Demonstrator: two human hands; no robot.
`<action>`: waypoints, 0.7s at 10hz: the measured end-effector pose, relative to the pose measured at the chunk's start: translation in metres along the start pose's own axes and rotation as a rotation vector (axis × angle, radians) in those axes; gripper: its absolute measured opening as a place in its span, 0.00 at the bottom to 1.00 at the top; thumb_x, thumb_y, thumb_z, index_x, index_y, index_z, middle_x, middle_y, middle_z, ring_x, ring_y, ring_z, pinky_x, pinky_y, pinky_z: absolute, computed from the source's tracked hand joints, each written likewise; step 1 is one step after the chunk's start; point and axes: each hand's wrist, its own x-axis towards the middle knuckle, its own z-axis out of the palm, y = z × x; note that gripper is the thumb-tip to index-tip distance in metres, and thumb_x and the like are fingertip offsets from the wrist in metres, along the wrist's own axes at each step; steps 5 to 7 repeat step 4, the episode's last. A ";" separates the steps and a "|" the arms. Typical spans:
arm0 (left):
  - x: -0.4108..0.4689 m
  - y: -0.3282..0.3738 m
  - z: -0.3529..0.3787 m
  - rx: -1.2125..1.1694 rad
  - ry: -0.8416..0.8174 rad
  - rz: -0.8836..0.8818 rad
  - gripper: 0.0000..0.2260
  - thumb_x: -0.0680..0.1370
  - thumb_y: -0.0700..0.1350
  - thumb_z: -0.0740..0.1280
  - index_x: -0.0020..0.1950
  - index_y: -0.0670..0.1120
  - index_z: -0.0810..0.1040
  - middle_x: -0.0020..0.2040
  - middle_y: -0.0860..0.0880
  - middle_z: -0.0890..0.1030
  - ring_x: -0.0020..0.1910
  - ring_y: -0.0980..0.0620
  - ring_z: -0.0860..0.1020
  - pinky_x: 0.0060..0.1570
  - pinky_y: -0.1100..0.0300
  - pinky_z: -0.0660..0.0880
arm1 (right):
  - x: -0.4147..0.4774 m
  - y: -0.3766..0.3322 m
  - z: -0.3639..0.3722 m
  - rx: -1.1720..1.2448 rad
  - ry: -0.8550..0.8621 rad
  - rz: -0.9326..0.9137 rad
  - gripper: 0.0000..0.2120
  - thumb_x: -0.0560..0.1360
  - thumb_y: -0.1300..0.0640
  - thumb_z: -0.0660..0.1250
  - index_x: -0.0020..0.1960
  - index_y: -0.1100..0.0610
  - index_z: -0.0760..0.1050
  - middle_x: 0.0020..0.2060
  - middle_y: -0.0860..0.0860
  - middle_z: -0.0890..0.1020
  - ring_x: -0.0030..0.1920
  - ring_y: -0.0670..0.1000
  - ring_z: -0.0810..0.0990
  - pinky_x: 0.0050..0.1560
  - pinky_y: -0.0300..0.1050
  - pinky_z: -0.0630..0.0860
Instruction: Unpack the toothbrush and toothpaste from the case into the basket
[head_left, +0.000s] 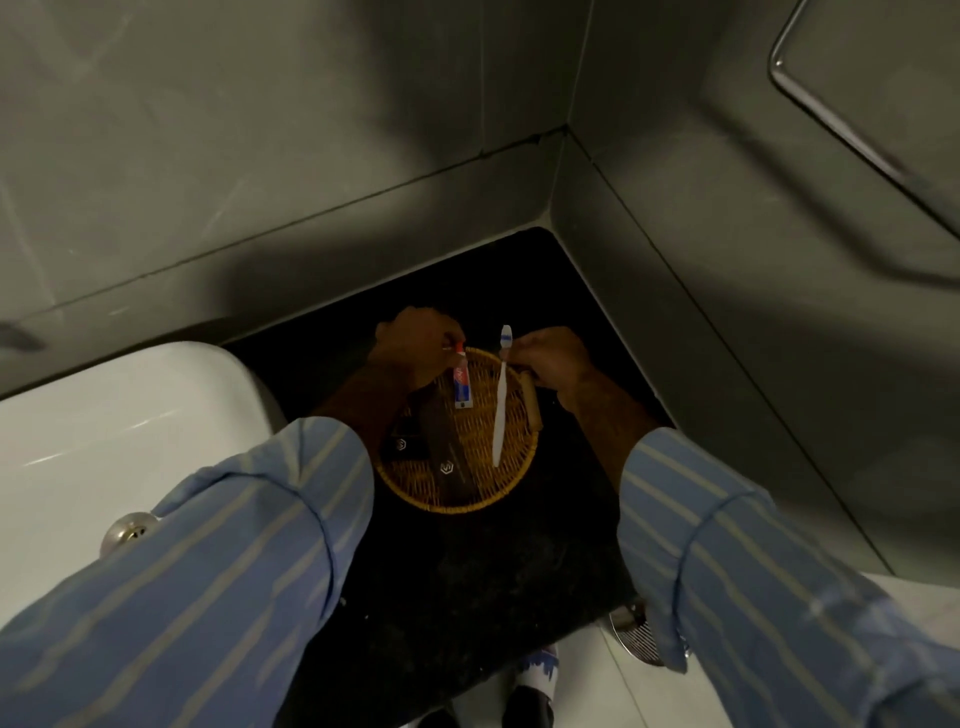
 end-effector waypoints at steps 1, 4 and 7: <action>-0.003 0.001 0.003 -0.003 -0.017 0.007 0.18 0.75 0.52 0.70 0.64 0.51 0.78 0.64 0.46 0.79 0.67 0.43 0.73 0.67 0.38 0.69 | 0.000 0.003 0.001 -0.012 0.009 -0.020 0.09 0.73 0.62 0.72 0.52 0.65 0.83 0.47 0.60 0.85 0.45 0.56 0.84 0.47 0.48 0.82; -0.051 0.014 -0.010 -0.021 0.159 0.125 0.20 0.77 0.52 0.67 0.67 0.47 0.76 0.68 0.43 0.76 0.69 0.43 0.71 0.70 0.47 0.67 | -0.047 -0.037 -0.015 -0.095 0.242 -0.214 0.23 0.69 0.57 0.76 0.63 0.59 0.77 0.57 0.57 0.82 0.57 0.57 0.81 0.61 0.53 0.78; -0.051 0.014 -0.010 -0.021 0.159 0.125 0.20 0.77 0.52 0.67 0.67 0.47 0.76 0.68 0.43 0.76 0.69 0.43 0.71 0.70 0.47 0.67 | -0.047 -0.037 -0.015 -0.095 0.242 -0.214 0.23 0.69 0.57 0.76 0.63 0.59 0.77 0.57 0.57 0.82 0.57 0.57 0.81 0.61 0.53 0.78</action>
